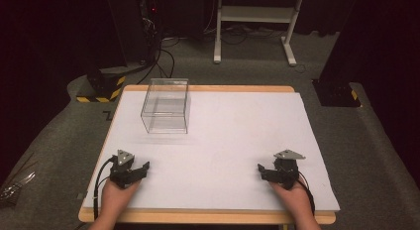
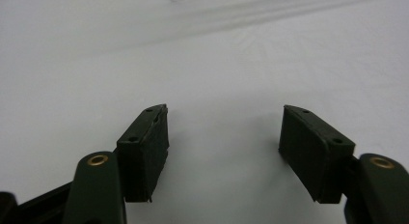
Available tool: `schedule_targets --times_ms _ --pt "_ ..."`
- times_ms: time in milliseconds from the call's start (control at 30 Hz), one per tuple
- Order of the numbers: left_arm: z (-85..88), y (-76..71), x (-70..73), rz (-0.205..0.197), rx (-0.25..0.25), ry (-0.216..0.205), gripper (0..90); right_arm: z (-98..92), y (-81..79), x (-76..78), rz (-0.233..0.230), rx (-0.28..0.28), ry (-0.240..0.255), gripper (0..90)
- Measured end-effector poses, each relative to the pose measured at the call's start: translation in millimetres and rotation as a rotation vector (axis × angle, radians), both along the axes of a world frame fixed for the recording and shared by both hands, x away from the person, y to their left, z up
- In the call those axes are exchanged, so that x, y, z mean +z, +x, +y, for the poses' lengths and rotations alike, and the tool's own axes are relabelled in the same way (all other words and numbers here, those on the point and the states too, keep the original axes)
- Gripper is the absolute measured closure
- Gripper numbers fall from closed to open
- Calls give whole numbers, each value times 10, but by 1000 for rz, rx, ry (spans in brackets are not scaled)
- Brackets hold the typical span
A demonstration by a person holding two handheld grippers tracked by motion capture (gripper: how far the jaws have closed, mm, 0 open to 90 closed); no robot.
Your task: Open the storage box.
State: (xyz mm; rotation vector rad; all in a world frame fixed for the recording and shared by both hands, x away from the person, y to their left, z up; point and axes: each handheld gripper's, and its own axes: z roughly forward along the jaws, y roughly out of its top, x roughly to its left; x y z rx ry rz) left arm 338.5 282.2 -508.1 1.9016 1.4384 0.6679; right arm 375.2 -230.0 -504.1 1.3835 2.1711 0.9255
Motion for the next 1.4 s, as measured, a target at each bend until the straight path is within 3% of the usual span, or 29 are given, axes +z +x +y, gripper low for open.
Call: schedule_targets --times_ms 1100,1300,1400 --pt "-7 -2 2 1 4 1 344 -2 0 0 -2 2 1 164" --pt "-27 -3 27 9 8 38 294 -5 0 1 1 -1 6 163" --pt "-46 -19 56 4 13 26 284 -8 1 2 3 0 9 163"
